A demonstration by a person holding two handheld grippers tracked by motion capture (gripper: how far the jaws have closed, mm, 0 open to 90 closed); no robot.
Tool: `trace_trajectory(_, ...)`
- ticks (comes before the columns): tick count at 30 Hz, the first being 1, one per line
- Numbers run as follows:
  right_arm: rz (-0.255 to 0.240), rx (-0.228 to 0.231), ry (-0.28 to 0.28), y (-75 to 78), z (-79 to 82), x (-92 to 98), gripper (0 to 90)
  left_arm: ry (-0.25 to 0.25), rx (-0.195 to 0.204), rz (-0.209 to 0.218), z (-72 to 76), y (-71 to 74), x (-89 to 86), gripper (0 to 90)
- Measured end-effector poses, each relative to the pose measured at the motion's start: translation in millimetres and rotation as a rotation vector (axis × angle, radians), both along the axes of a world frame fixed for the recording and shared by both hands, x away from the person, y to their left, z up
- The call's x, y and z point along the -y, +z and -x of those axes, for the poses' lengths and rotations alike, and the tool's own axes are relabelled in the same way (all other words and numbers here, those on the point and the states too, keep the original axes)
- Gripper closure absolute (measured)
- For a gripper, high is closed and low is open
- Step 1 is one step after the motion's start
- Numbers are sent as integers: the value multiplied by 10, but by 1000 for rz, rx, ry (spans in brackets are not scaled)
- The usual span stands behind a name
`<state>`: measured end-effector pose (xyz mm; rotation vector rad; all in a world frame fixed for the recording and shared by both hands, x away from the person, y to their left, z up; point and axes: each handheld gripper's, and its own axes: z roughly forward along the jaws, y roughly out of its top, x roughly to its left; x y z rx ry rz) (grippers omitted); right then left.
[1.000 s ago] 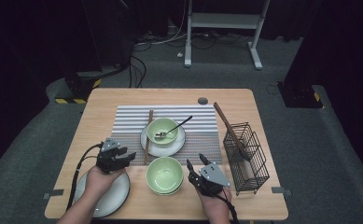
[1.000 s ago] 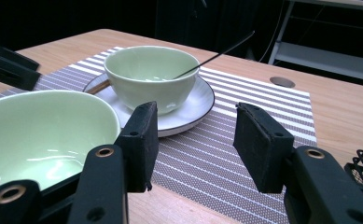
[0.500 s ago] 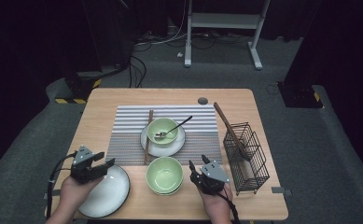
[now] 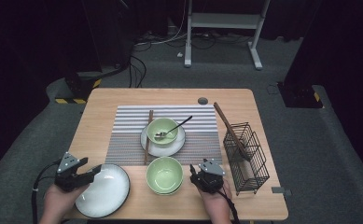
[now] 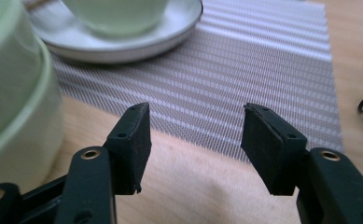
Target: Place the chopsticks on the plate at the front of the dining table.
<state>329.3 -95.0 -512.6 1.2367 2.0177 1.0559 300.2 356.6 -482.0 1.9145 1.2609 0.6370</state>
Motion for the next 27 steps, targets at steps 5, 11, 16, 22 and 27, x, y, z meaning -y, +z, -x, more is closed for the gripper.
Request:
trace_trajectory(5, 34, -82, -15, -89, -60, -18, 386, -29, -25, 7, -9, -37, 8, 320)
trace_trajectory(11, 57, -163, -28, -124, -140, -49, 349, -58, -18, 9, 32, -65, 45, 320)
trace_trajectory(16, 48, -172, -32, -125, -150, -53, 336, -50, -15, 14, 55, -86, 24, 321)
trace_trajectory(22, 47, -173, -30, -125, -154, -57, 333, -44, -12, 27, 75, -68, 9, 321)
trace_trajectory(27, 48, -172, -29, -125, -155, -57, 333, -37, -10, 27, 98, -66, -3, 325)
